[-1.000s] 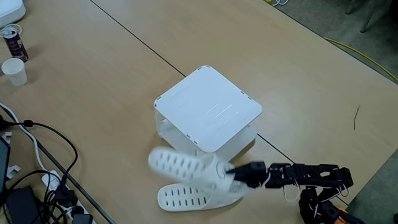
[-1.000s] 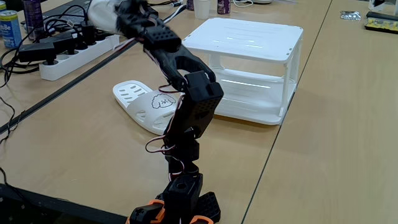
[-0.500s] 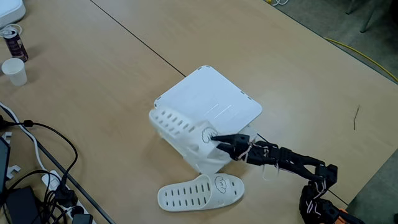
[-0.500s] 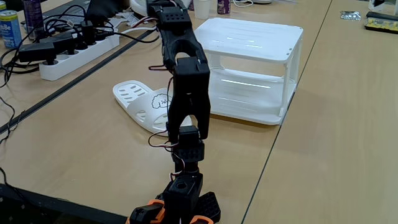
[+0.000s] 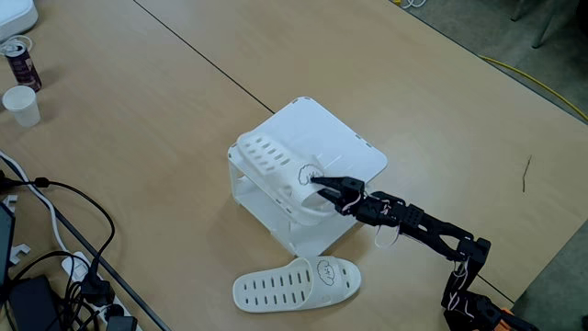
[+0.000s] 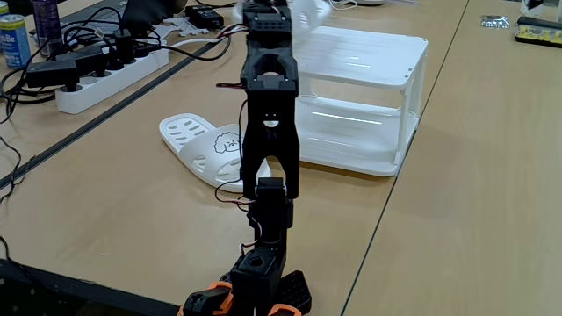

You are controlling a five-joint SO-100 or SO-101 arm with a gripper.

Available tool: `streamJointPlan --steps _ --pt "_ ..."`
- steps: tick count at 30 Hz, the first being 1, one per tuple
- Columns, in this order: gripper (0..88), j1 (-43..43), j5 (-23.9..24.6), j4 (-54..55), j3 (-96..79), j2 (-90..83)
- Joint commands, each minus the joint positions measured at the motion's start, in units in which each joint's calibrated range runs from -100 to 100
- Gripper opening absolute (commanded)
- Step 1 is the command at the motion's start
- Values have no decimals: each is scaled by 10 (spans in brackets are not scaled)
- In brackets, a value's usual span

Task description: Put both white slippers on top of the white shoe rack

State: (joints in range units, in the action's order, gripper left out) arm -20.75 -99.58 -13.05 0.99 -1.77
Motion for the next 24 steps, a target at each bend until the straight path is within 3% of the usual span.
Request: streamJointPlan --steps 1,24 --pt "8 23 -4 2 63 -8" --pt "8 25 -4 2 67 26"
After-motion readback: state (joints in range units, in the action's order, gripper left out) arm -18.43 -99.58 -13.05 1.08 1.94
